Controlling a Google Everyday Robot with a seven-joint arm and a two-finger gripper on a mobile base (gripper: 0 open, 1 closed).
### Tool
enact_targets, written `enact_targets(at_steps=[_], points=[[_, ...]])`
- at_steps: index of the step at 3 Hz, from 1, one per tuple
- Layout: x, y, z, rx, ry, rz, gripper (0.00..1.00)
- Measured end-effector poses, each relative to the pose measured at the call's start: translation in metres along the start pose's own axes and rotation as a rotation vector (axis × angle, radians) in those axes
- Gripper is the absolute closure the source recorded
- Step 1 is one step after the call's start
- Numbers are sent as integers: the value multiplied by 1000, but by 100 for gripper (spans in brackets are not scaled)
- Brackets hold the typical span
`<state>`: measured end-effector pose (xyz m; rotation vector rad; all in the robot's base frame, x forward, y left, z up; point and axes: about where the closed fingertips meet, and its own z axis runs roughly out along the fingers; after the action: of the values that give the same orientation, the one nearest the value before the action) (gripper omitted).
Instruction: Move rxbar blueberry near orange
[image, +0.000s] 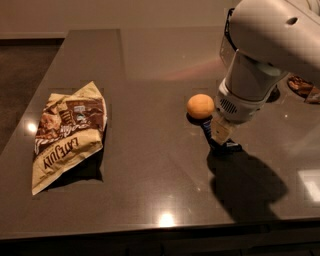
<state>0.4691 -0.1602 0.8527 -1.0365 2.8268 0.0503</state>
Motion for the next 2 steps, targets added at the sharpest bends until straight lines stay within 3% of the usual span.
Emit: enact_targets(at_steps=[2], points=[[-9, -12, -4, 12, -37, -25, 60]])
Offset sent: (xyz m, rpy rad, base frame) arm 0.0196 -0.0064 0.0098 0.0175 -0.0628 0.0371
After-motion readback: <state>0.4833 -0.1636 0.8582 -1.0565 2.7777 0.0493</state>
